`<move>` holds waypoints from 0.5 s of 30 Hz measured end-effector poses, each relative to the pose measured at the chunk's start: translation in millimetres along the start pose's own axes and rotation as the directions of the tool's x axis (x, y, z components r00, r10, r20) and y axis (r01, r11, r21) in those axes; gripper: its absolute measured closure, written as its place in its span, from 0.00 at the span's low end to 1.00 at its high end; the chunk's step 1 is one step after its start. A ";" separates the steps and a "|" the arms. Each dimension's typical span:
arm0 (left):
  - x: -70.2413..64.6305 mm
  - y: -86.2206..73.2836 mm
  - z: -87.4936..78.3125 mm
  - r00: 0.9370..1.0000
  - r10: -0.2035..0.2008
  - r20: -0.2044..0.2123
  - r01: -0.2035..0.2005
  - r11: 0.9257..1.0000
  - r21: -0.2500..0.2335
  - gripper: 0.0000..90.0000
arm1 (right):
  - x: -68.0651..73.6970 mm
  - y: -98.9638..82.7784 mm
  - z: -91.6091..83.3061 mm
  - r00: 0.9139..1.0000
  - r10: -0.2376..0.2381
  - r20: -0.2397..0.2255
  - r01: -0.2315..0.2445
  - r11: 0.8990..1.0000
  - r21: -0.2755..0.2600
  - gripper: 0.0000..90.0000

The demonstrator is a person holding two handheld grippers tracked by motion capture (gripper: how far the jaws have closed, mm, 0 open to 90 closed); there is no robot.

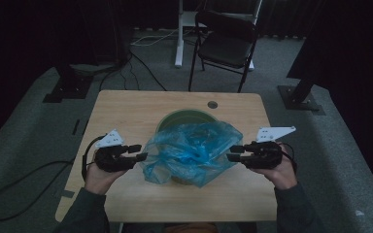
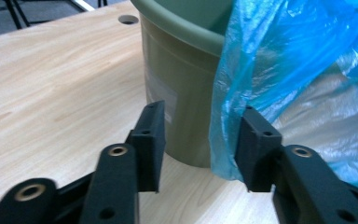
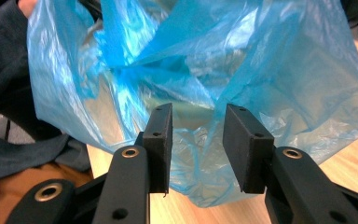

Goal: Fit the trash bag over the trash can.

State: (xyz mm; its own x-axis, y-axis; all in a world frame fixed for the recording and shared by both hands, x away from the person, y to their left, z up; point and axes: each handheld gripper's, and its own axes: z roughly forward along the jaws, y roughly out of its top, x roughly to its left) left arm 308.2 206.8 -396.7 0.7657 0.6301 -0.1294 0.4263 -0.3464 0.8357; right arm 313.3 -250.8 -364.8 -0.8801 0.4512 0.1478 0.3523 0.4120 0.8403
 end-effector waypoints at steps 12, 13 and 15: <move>-2.0 9.7 -11.5 1.000 0.026 0.000 -0.026 0.996 -0.083 0.56 | -0.1 1.0 -23.6 0.996 -0.002 0.086 0.011 0.995 -0.100 0.70; -1.9 9.6 -11.8 1.000 0.025 0.002 -0.025 0.996 -0.087 0.55 | -0.2 1.1 -25.5 0.995 -0.003 0.099 0.014 0.994 -0.106 0.70; -1.2 9.4 -12.4 1.000 0.021 0.005 -0.020 0.996 -0.092 0.54 | -0.3 1.5 -29.1 0.992 -0.005 0.123 0.021 0.992 -0.122 0.70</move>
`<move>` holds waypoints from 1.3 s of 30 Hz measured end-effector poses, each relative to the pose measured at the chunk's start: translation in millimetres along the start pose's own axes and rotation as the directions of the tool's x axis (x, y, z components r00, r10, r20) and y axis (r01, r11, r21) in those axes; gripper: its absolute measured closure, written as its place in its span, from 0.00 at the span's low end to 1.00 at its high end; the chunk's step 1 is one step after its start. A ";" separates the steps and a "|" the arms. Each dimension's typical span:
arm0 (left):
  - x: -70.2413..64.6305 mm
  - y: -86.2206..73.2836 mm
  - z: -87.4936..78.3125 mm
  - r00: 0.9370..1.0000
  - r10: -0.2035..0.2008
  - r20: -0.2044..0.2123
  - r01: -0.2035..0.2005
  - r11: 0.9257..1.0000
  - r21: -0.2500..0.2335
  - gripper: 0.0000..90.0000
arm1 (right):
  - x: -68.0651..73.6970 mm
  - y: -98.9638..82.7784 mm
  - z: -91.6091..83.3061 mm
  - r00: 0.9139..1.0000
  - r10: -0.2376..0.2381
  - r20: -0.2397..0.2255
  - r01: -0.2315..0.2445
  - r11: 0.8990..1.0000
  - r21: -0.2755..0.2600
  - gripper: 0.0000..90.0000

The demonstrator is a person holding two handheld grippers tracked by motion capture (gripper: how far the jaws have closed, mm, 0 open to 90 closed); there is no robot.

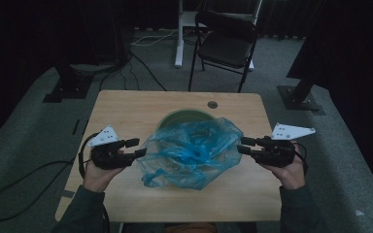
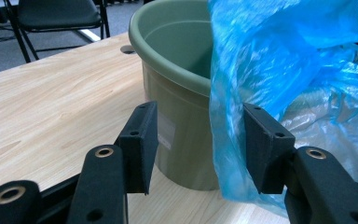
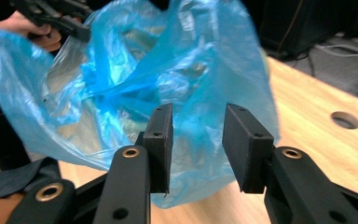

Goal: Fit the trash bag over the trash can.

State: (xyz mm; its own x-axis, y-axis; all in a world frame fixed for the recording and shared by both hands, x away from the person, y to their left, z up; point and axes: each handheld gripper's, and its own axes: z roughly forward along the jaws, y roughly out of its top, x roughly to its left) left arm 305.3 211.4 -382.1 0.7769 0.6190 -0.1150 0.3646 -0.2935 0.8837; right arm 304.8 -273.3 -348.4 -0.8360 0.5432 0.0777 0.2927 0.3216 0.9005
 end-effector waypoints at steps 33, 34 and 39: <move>-17.1 60.8 44.3 0.978 0.208 0.004 -0.208 0.978 0.026 0.75 | -2.2 41.2 19.7 0.991 -0.111 0.078 0.112 0.994 -0.001 0.64; -15.2 63.0 44.9 0.979 0.201 -0.001 -0.201 0.979 0.020 0.81 | -1.1 43.9 23.3 0.990 -0.122 0.066 0.122 0.993 -0.001 0.69; -4.0 67.7 46.6 0.989 0.146 0.006 -0.146 0.989 -0.012 0.98 | -4.8 48.6 29.6 0.992 -0.113 0.051 0.113 0.994 0.006 0.89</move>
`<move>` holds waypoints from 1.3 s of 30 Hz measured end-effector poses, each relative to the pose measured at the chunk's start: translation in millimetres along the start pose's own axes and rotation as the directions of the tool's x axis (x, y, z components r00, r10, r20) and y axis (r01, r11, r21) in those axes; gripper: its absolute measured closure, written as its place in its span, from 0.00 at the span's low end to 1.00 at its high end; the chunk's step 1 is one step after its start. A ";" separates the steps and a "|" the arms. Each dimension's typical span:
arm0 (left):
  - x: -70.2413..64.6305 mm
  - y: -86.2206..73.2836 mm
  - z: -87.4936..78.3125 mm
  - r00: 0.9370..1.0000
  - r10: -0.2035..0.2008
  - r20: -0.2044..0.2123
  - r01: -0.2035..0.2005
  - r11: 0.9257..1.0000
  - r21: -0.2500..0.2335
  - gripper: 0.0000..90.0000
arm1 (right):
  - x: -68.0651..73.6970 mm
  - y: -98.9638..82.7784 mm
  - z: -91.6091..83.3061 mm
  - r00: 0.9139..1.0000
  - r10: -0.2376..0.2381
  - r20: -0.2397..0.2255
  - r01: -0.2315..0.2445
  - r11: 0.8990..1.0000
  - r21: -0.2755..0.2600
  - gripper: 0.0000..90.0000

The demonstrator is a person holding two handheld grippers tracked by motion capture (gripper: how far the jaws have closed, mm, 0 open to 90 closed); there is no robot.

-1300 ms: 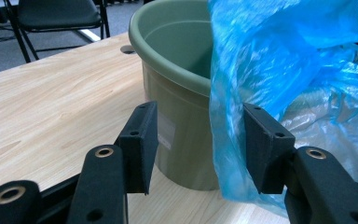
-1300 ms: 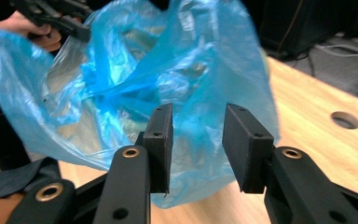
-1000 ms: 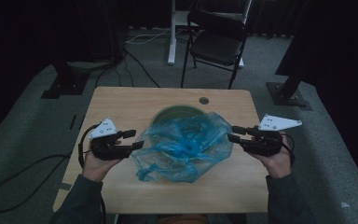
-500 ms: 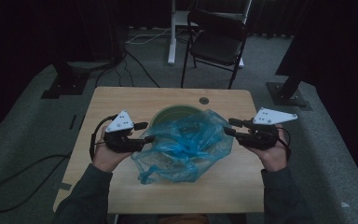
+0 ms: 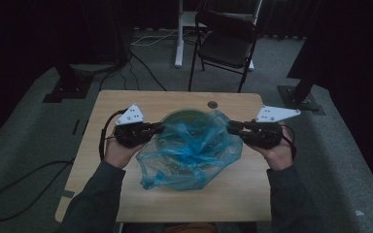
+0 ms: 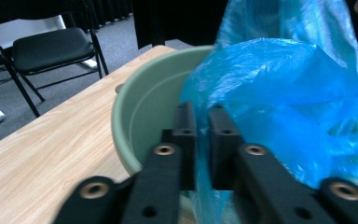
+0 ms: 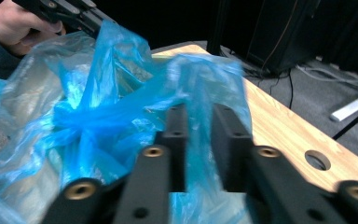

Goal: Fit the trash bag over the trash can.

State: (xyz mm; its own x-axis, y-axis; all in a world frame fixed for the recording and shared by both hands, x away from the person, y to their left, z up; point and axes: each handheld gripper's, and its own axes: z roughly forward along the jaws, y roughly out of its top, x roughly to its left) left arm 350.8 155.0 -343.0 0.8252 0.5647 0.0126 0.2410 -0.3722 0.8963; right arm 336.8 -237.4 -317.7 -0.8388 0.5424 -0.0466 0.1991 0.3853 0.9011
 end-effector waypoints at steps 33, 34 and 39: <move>88.0 -40.2 79.0 0.904 -0.427 -0.033 0.428 0.899 0.089 1.00 | -77.7 -63.5 93.6 0.920 0.380 0.097 -0.392 0.884 0.255 1.00; 88.2 -40.1 80.2 0.904 -0.427 -0.034 0.428 0.899 0.091 1.00 | -77.8 -64.1 95.0 0.920 0.380 0.101 -0.393 0.882 0.261 1.00; 91.3 -44.9 88.0 0.895 -0.440 -0.065 0.445 0.888 0.112 1.00 | -77.9 -66.3 99.3 0.918 0.381 0.112 -0.397 0.875 0.275 1.00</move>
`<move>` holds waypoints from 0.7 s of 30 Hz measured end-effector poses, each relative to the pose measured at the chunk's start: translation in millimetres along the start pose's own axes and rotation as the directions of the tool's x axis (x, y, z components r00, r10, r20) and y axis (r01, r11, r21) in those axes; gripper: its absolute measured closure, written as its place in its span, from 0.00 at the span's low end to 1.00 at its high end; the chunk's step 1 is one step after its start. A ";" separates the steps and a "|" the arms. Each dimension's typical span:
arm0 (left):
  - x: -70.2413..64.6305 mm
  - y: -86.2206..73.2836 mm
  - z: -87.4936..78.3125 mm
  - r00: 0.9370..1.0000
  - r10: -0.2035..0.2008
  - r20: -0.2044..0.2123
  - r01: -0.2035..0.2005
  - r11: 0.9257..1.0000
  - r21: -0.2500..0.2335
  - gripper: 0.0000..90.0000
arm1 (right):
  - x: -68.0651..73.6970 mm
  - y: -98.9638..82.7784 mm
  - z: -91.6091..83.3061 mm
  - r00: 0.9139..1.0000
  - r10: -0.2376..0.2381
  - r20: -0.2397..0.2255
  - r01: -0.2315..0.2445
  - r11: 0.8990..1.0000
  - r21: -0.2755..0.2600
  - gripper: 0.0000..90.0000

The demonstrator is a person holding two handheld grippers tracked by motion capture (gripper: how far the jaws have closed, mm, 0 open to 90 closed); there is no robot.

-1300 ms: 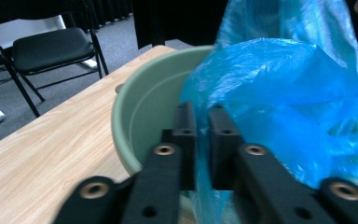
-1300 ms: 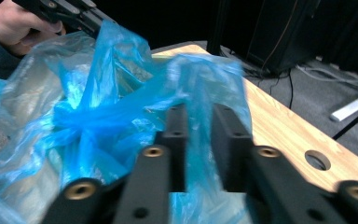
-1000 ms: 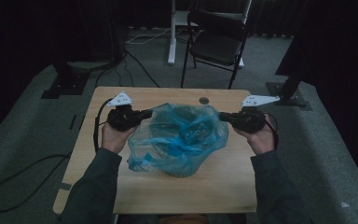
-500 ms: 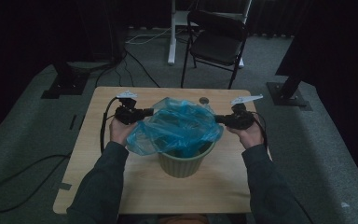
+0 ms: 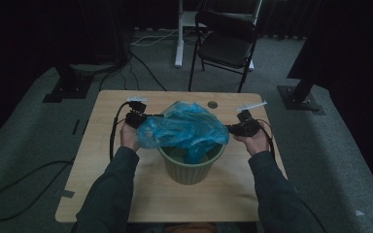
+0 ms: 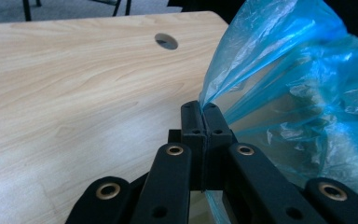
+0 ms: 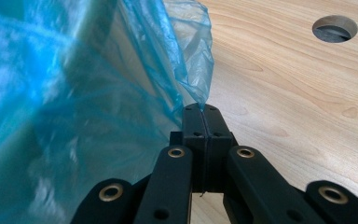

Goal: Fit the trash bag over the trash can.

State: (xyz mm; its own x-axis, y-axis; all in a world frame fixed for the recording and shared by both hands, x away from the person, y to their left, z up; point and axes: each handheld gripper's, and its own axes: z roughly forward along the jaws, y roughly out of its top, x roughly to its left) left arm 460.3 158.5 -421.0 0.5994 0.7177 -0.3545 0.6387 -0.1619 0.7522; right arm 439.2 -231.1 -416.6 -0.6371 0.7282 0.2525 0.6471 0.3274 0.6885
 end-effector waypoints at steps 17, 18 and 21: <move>2.0 -37.0 -35.5 0.992 -0.056 0.114 0.064 0.996 -0.068 0.92 | 15.3 -29.5 -25.9 0.997 -0.073 -0.041 0.072 0.997 -0.014 1.00; -0.6 -38.3 -38.6 0.992 -0.049 0.116 0.057 0.996 -0.071 0.91 | 18.3 -30.4 -28.6 0.995 -0.085 -0.051 0.084 0.996 -0.023 1.00; -6.4 -41.8 -49.0 0.993 -0.034 0.112 0.043 0.996 -0.081 0.86 | 25.1 -32.0 -34.0 0.991 -0.117 -0.063 0.116 0.993 -0.016 0.96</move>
State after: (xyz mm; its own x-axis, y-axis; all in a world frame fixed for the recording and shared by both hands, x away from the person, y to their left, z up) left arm 406.1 193.8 -423.0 0.6275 0.6426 -0.4397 0.6228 -0.0753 0.7788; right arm 388.3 -243.8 -409.1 -0.7336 0.6454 0.2128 0.5621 0.4004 0.7237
